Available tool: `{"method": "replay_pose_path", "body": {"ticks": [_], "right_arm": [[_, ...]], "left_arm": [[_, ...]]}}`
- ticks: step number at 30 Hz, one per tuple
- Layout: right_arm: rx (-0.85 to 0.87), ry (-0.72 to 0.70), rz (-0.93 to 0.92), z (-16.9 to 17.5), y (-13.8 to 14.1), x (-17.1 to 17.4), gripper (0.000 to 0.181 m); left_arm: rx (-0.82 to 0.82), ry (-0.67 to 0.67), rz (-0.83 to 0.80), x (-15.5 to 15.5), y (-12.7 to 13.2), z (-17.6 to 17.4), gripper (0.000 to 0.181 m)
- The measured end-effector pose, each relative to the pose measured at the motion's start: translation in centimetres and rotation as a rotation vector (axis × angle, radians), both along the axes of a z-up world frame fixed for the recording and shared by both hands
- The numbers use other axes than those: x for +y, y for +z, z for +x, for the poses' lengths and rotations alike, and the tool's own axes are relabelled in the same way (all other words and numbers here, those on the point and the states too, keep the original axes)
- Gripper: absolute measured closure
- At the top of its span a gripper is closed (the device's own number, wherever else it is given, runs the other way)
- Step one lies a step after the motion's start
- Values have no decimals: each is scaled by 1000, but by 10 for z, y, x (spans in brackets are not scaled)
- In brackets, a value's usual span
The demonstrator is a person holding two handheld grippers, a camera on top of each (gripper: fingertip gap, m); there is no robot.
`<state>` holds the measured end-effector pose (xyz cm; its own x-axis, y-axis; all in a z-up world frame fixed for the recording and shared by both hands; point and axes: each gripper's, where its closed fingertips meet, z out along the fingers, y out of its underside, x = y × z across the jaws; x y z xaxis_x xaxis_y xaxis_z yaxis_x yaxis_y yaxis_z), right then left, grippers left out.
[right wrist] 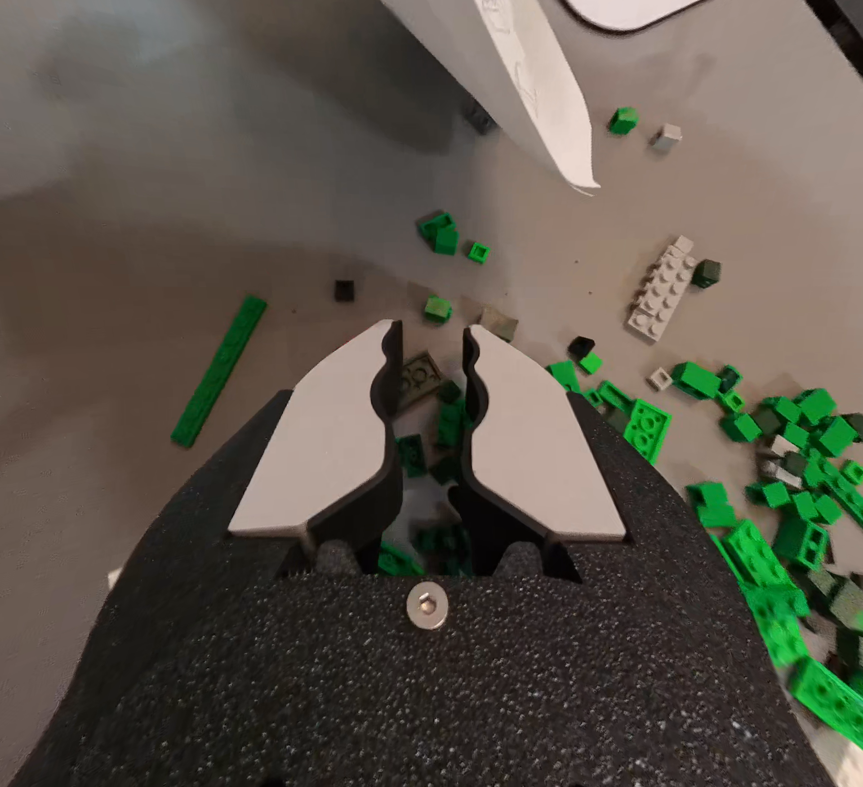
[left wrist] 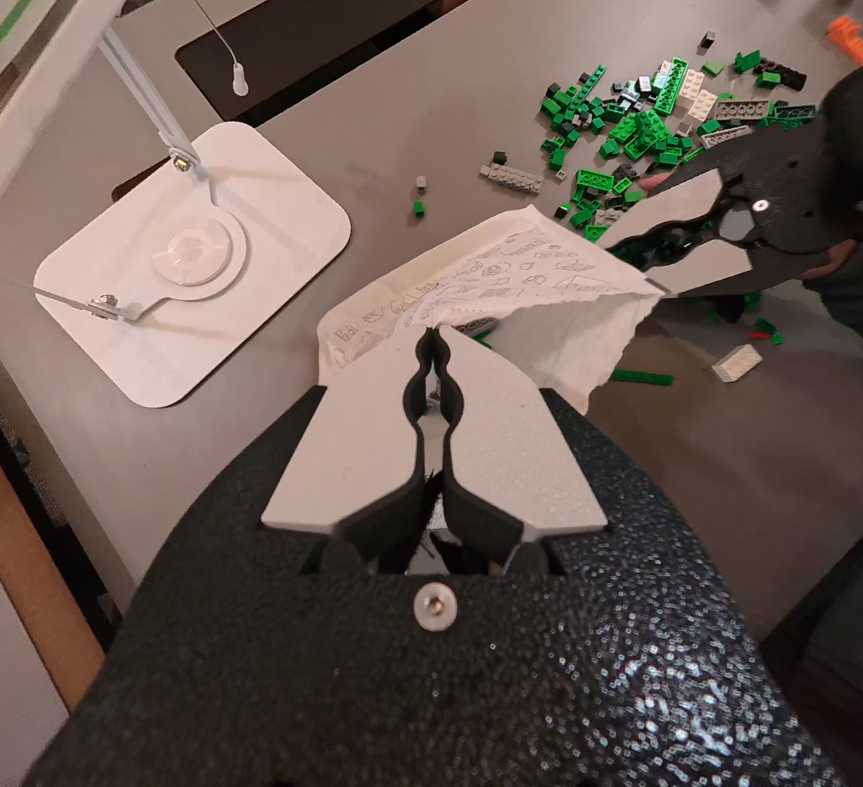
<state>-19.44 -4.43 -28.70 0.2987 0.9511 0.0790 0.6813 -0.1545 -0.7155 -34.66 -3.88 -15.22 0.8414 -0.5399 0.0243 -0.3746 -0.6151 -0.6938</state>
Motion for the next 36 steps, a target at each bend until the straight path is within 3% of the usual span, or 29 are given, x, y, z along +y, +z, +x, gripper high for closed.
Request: {"method": "replay_pose_path", "body": {"ticks": [9,12,16,21,24,28,32,36], "right_arm": [[-40,4,-10,-19,-2,8,173],[107,47,222,-29,48,6,173],[330,200,597,-47,127,-23,173],[402,351,780,-84,169,-60,173],[329,394,830,-112,168,-62,173],[160,416,850,-135,146,-54,173],[82,449,847,-141,126,-52,169],[104,441,820,-135,127,-49,164]], "left_arm": [[8,-8,4,-1,1,3,181],[3,-8,4,-1,2,3,181],[2,-10,0,-1,1,5,181],[17,-27,-10,-2,-1,12,181],[29,-38,-11,-2,-1,17,181],[37,-34,-10,-2,-1,19,181],[40,-36,-6,-3,0,20,181],[46,-38,-10,-3,-1,21,181]]}}
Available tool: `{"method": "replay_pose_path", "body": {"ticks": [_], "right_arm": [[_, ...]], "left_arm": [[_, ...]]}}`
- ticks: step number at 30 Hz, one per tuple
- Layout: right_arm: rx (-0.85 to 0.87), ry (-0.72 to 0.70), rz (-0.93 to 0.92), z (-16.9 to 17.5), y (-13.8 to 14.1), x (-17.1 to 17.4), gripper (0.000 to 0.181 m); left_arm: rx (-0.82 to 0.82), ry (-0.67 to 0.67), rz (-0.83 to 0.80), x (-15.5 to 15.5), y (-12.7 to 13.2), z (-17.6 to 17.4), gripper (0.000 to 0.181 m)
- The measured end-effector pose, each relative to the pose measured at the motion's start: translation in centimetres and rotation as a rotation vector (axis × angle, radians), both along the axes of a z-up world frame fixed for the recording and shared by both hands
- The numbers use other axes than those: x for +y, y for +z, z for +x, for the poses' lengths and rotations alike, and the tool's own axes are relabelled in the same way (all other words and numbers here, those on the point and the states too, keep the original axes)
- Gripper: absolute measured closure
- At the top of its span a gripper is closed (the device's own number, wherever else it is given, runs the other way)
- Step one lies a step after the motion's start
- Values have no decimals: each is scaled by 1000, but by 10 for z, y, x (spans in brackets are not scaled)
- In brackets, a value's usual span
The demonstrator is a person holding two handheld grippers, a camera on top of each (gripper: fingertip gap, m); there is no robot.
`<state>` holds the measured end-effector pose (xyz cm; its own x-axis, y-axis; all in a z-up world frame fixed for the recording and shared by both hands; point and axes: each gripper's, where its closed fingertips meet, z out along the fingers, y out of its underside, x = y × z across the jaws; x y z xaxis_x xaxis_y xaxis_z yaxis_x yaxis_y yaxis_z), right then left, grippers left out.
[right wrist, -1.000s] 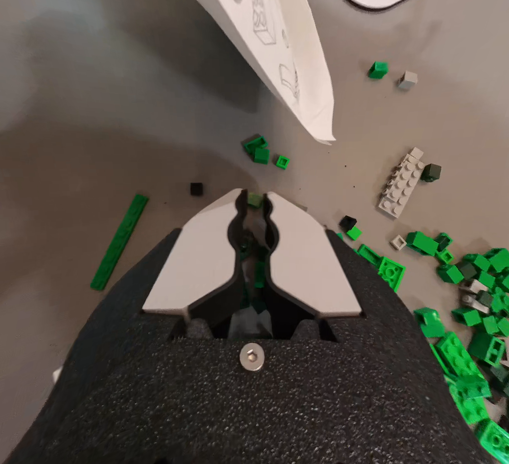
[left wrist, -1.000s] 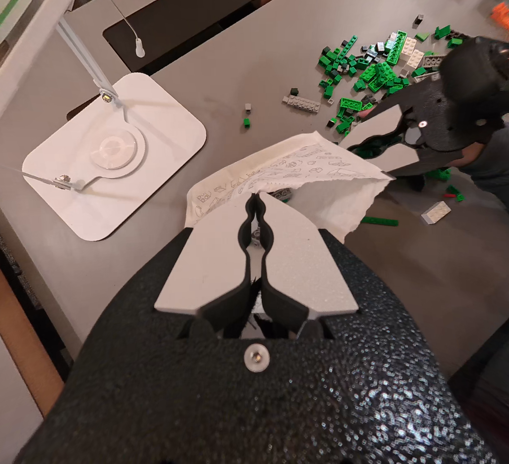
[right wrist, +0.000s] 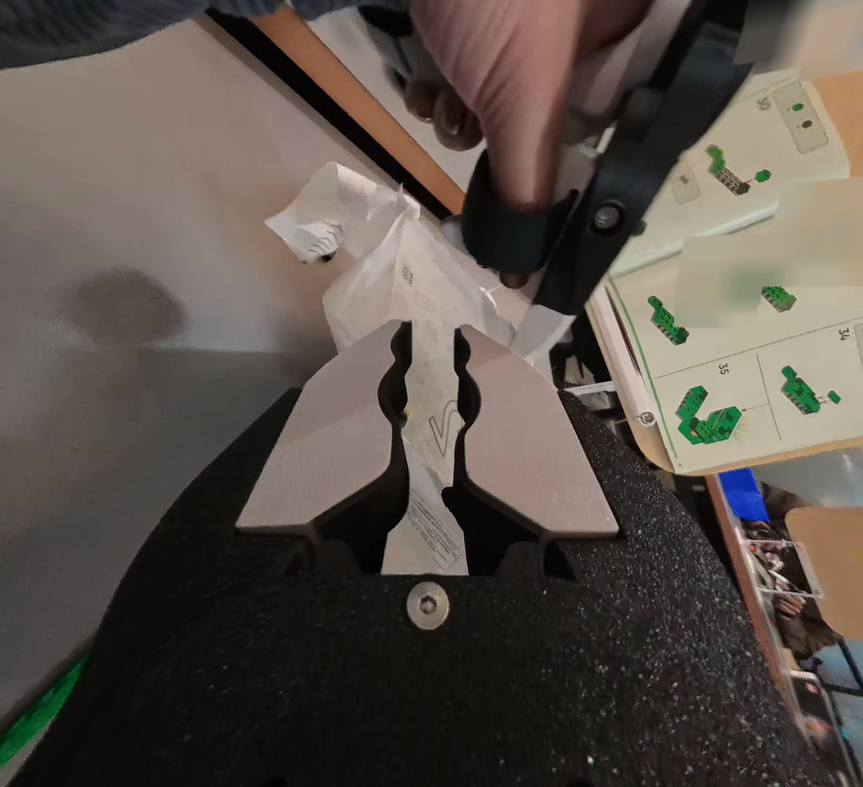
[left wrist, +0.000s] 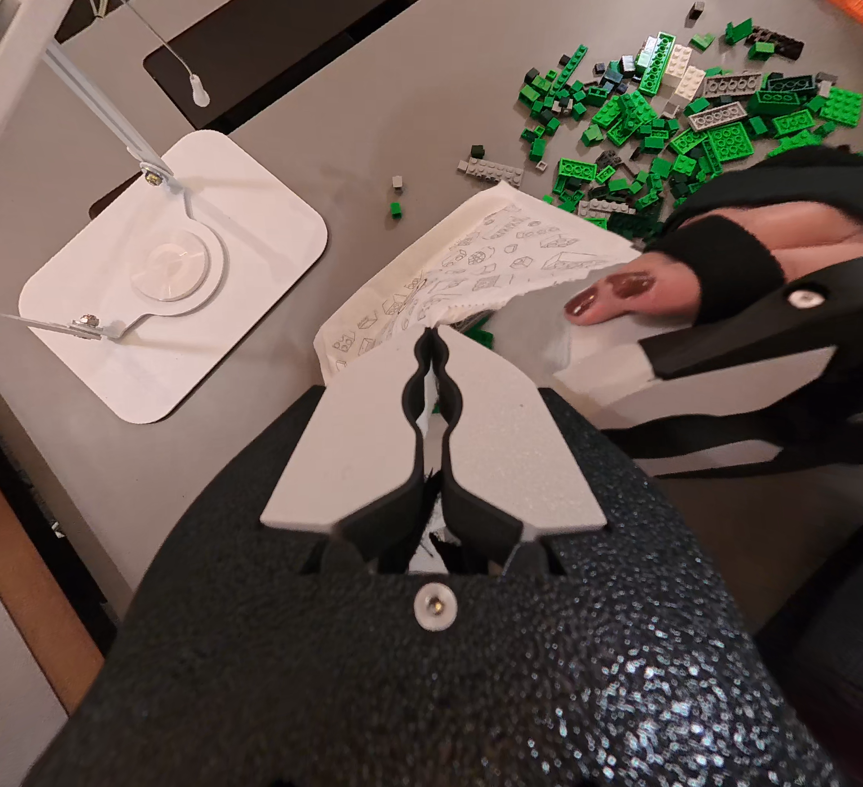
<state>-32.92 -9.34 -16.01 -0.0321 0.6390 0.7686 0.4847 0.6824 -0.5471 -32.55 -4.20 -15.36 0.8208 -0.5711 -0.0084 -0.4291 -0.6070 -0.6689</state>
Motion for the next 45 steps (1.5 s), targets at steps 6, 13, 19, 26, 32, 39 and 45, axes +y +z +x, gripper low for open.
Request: {"method": "replay_pose_path", "body": {"ticks": [6,13,19,26,32,39,45], "right_arm": [[101,-96,-84,49,41,22,160],[-99,-181,-547,114,-10,30,161],[-345,-161,-806,109,-113,11,156],[-405,-219,-797,112,-134,16,161],[-448,-298,-855,160,-130,13,165],[-393,-342,-815,166,-126,25,165],[-364,-405,-792,168,-125,39,164]], "left_arm": [[-3,1,4,0,1,-1,181],[-4,20,4,1,1,-7,181],[0,26,4,1,1,-9,181],[1,16,2,0,1,-8,181],[-10,1,2,-2,2,-7,181],[-15,6,3,-2,3,-9,181],[-14,7,4,-2,3,-10,181]]}}
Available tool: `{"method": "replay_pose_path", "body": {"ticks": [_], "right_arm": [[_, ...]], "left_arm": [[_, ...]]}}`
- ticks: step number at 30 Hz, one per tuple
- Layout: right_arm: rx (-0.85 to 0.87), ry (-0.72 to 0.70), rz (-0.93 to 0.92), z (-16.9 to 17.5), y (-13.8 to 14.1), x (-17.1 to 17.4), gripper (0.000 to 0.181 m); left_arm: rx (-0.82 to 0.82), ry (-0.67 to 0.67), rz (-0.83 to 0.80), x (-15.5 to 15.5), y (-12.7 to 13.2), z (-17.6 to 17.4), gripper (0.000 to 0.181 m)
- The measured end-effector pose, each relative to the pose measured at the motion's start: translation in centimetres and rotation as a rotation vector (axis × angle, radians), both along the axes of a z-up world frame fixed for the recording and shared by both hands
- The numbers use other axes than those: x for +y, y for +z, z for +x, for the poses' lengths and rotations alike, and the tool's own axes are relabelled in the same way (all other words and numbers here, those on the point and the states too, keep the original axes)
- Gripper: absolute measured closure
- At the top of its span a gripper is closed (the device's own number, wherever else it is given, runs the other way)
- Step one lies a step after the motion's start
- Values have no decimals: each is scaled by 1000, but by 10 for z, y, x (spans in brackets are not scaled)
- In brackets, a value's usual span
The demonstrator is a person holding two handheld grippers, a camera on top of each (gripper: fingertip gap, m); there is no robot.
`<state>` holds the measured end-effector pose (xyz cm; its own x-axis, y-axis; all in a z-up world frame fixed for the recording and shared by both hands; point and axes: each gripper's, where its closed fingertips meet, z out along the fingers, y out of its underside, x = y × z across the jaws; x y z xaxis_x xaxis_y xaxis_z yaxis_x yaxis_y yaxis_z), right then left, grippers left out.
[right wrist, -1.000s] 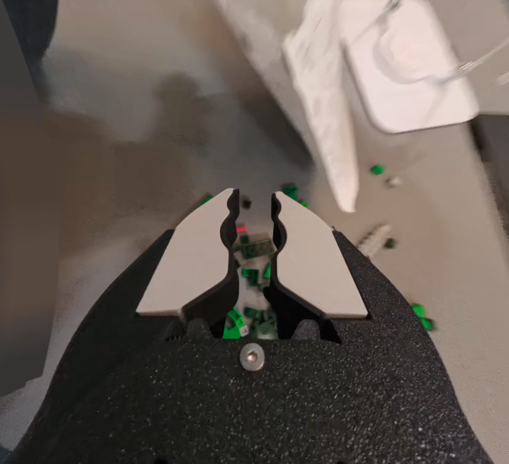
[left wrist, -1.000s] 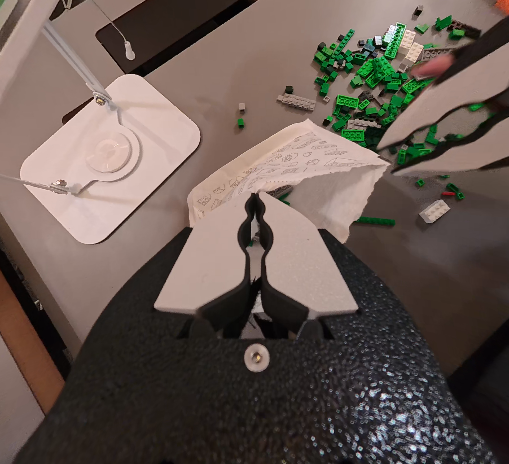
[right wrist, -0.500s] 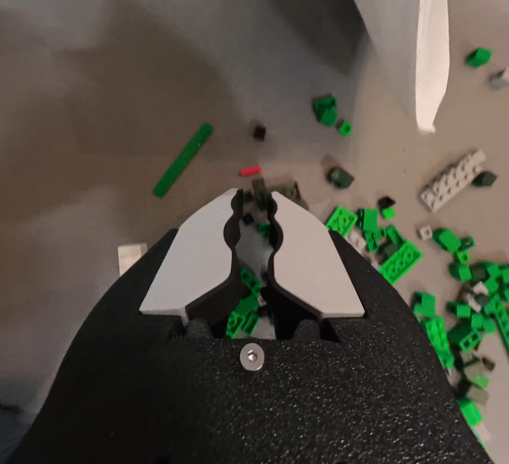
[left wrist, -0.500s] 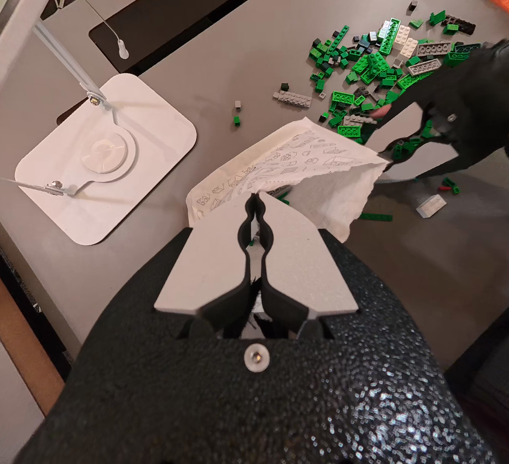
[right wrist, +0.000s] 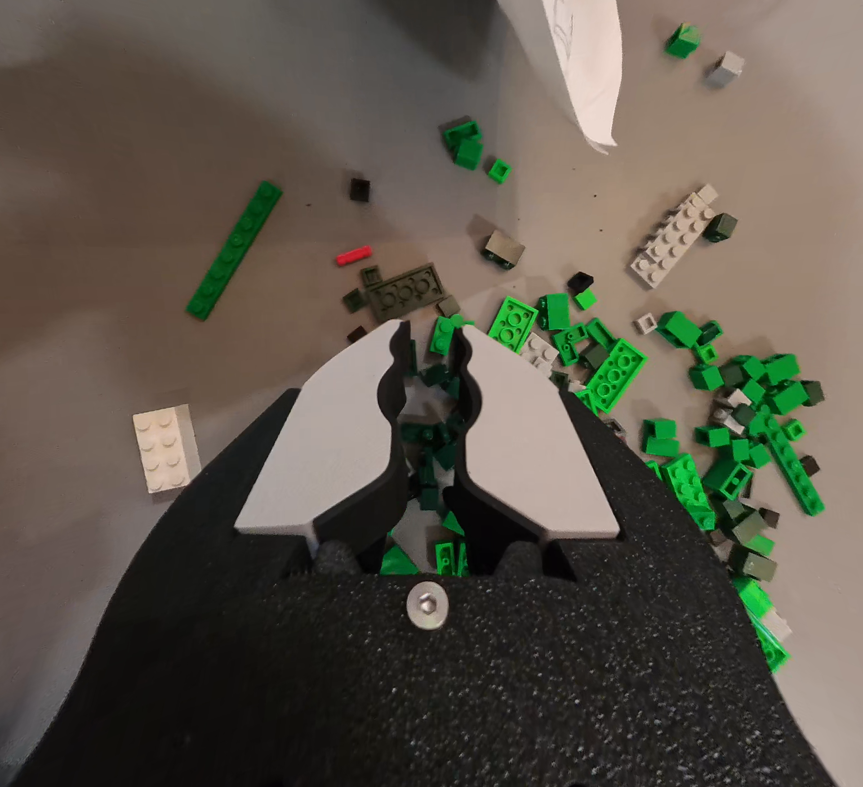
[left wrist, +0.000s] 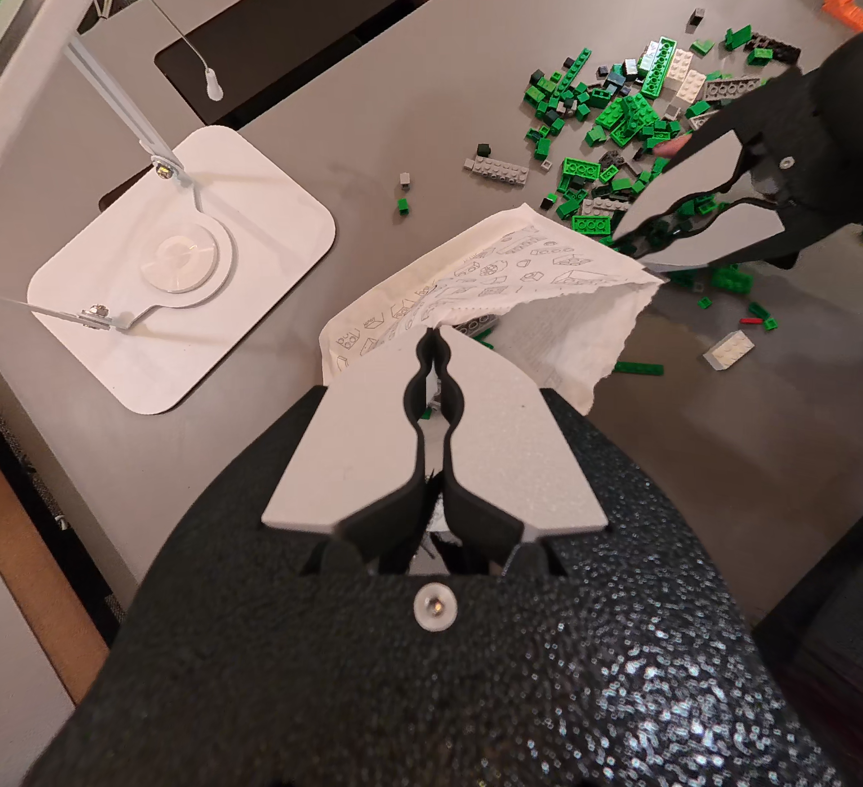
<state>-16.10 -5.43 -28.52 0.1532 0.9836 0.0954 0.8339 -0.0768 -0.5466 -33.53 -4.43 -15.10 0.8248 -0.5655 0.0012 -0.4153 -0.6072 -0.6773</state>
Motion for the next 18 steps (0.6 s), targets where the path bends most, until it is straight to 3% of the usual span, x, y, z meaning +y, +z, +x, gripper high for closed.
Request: {"method": "replay_pose_path", "body": {"ticks": [9,13,18], "right_arm": [[-38,-90,12,32,5,13,167],[-109,-281,95,105,19,33,180],[-51,-512,136,192,41,30,181]], "left_arm": [[-8,5,-1,0,0,-3,181],[-14,4,-1,-1,1,-4,181],[-36,20,12,-1,4,-11,181]]}}
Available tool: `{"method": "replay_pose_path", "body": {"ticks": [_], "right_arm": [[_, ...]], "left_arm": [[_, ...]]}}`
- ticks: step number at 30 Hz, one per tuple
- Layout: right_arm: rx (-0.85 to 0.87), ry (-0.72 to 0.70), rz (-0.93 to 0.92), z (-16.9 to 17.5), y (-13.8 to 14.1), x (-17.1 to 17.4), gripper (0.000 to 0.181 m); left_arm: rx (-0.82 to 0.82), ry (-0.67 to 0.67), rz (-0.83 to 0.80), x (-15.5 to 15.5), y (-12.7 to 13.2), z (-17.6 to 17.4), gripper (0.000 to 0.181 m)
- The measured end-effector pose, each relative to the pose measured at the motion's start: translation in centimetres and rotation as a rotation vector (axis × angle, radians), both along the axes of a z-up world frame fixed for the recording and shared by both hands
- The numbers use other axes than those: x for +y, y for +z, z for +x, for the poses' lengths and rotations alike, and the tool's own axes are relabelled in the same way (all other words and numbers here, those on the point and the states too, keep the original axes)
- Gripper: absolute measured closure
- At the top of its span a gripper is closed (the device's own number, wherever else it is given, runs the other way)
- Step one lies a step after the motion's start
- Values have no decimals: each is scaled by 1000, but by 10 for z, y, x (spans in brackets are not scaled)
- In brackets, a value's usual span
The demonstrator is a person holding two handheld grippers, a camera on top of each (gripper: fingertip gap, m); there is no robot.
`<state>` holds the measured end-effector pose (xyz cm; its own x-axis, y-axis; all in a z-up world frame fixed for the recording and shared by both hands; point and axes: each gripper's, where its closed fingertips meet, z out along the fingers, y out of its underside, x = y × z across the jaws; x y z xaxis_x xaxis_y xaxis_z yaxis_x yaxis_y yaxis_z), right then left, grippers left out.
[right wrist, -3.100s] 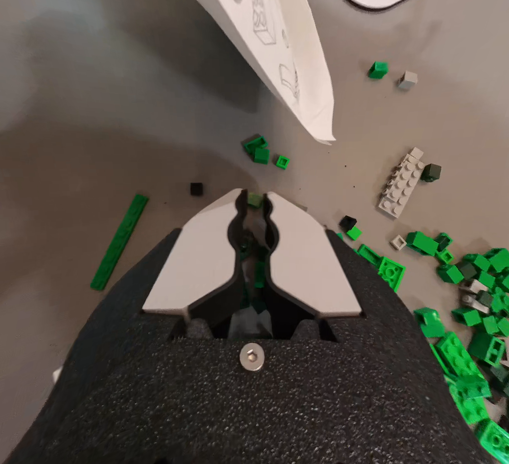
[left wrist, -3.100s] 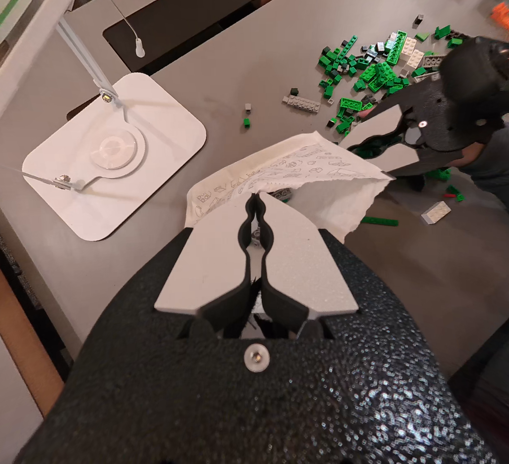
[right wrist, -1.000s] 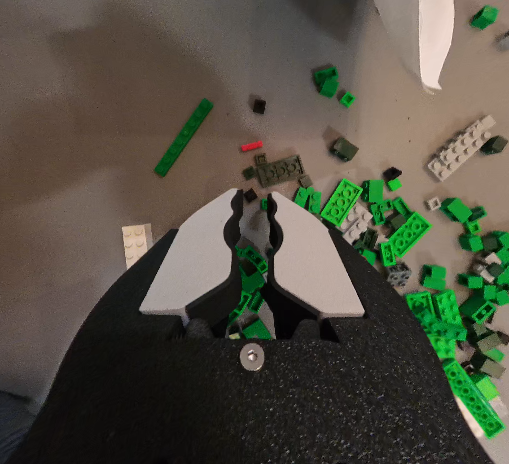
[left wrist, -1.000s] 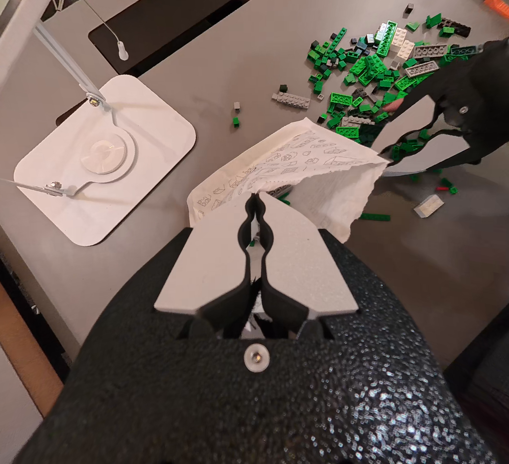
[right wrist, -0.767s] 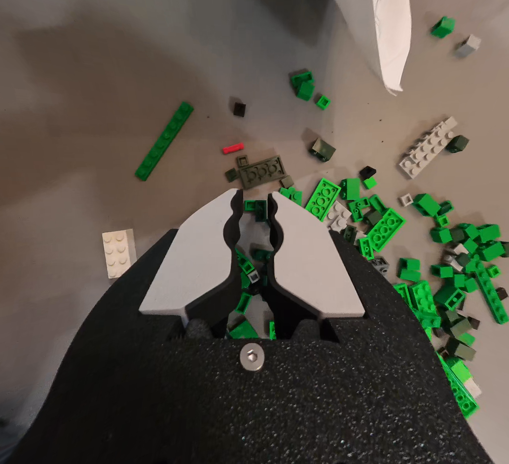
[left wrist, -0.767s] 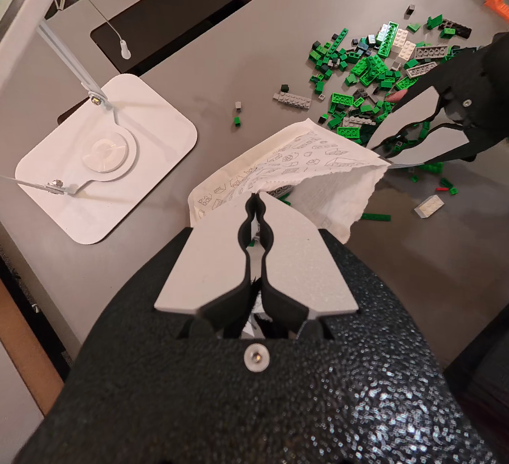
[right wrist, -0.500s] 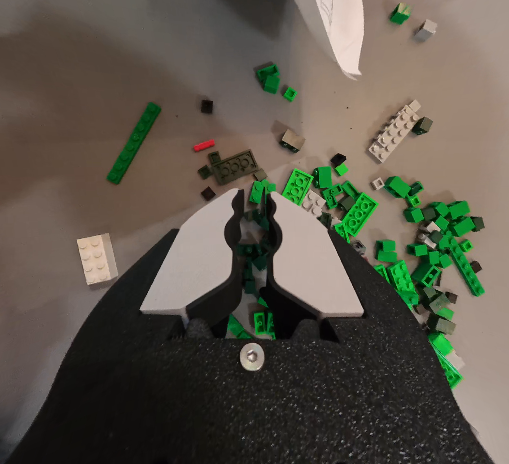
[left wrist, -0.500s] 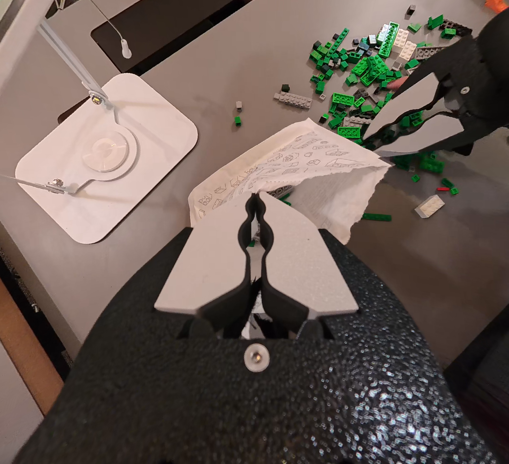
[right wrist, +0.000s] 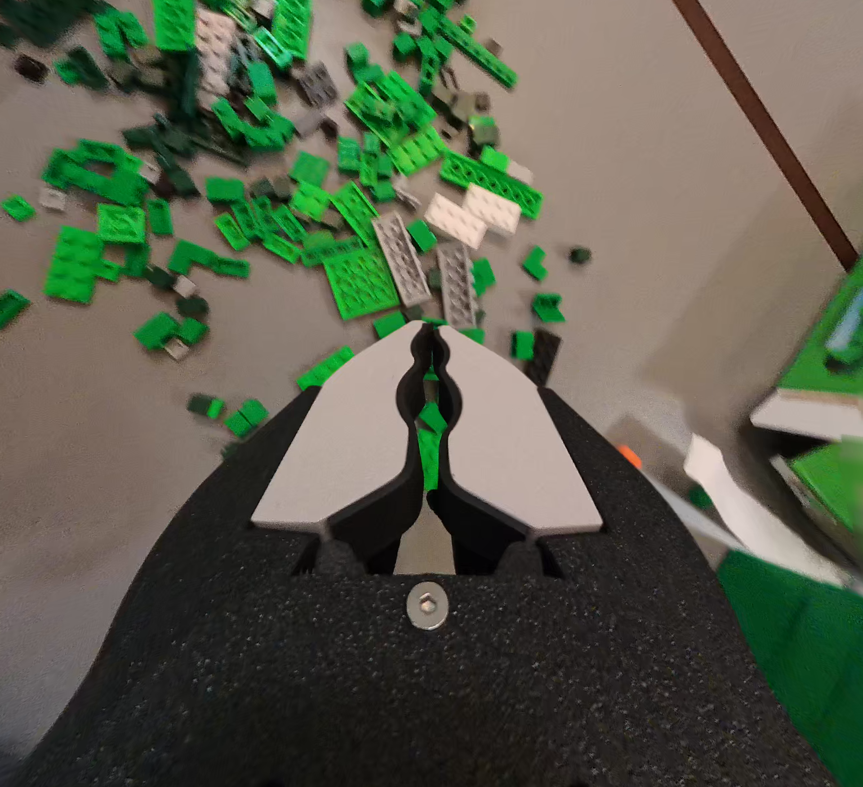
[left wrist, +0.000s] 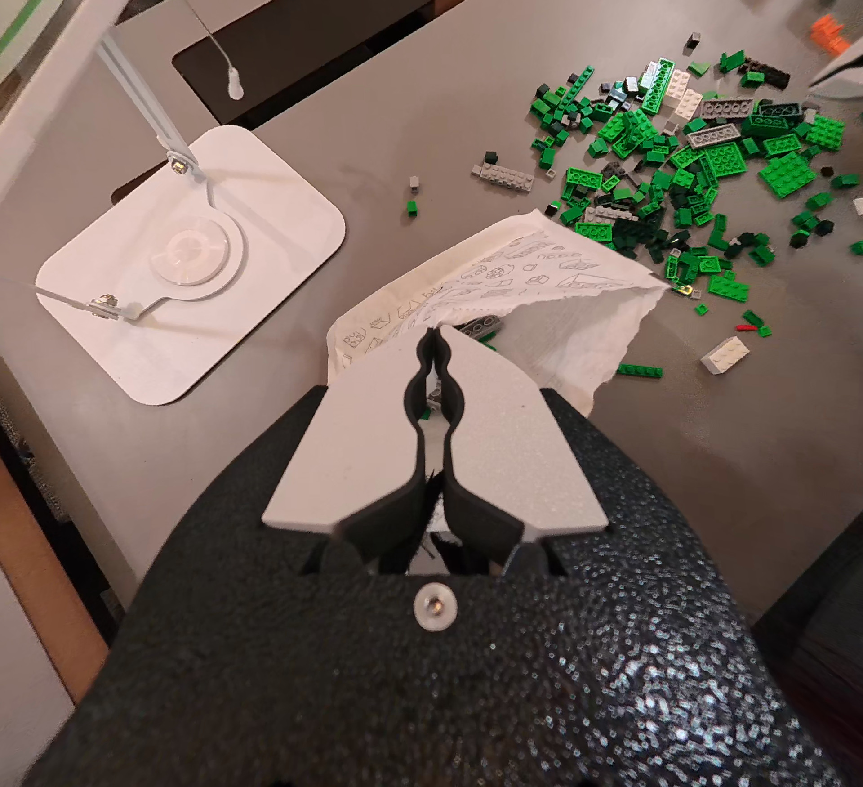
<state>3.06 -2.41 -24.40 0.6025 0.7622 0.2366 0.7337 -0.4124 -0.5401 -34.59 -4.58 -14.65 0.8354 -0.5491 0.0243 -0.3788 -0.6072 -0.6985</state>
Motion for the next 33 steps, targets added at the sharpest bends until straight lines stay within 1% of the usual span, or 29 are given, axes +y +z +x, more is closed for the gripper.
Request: {"method": "replay_pose_path", "body": {"ticks": [3,6,9,15,19,24,28,33], "right_arm": [[-17,-58,52,33,0,-4,181],[-33,-104,33,54,-8,-10,181],[-84,-96,-14,68,-21,-21,181],[-87,-127,-126,85,-37,-44,181],[-89,-131,-204,88,-47,-56,181],[-136,-143,-176,89,-54,-50,181],[-94,-114,-140,75,-52,-39,181],[-11,-83,-175,54,-53,-30,168]], "left_arm": [[-1,15,0,0,0,-4,181],[-3,26,1,-1,1,-8,181],[1,29,0,-1,0,-8,181],[1,12,1,-2,1,-4,181],[7,4,-1,-2,0,-2,181],[11,-5,-4,-3,0,0,181],[13,-11,-6,-3,-1,1,181],[14,-18,-7,-4,-1,2,181]]}}
